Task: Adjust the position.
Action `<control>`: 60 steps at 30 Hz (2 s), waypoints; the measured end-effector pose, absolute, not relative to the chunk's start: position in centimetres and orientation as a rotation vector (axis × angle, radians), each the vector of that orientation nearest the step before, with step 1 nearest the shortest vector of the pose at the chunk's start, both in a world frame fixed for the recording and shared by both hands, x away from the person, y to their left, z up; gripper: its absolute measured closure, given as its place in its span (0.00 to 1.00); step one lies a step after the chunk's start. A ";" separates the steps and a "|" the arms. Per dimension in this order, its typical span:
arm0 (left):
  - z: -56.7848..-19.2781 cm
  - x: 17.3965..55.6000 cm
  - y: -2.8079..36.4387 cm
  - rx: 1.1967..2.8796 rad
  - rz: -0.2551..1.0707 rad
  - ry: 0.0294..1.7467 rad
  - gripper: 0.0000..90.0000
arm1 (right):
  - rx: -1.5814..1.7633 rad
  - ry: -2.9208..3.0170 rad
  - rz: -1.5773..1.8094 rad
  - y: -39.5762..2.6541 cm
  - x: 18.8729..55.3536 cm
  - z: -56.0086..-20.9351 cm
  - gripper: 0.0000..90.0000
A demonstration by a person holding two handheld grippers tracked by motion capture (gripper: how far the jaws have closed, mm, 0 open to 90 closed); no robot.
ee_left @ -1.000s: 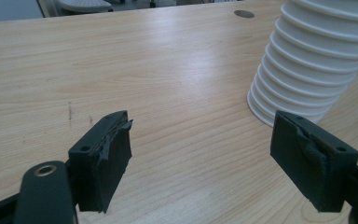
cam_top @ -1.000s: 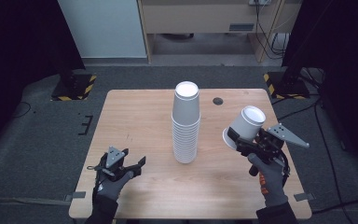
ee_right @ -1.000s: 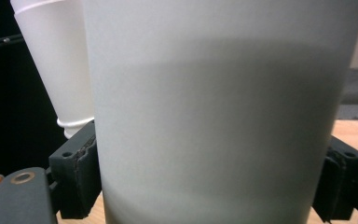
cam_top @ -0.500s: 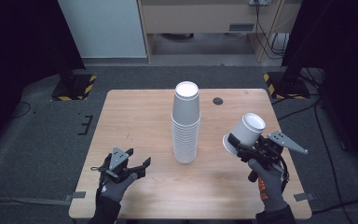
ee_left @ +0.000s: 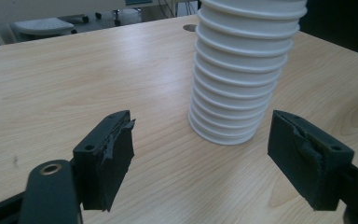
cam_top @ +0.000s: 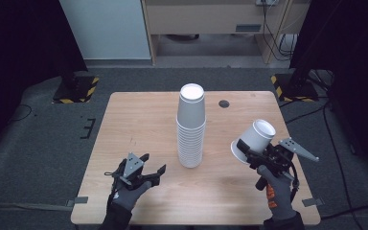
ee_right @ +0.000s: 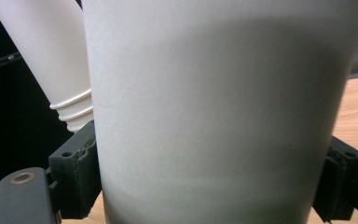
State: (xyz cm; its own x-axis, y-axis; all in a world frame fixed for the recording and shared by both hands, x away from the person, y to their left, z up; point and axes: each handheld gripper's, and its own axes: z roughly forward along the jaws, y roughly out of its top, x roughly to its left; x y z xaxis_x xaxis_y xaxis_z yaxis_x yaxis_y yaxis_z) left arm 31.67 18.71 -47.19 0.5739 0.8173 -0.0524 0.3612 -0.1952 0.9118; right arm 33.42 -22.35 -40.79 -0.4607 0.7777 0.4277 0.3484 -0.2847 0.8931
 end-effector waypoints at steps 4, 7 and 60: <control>-47.1 31.5 17.8 1.795 0.553 0.940 0.25 | 1.417 1.624 1.813 -22.4 33.3 -41.1 0.16; -47.1 31.4 17.3 1.802 0.554 0.924 0.25 | 1.434 1.617 1.831 -22.5 33.3 -41.2 0.16; -45.7 30.8 8.7 1.762 0.482 0.706 0.35 | 1.621 1.484 1.998 -22.8 32.6 -42.9 0.16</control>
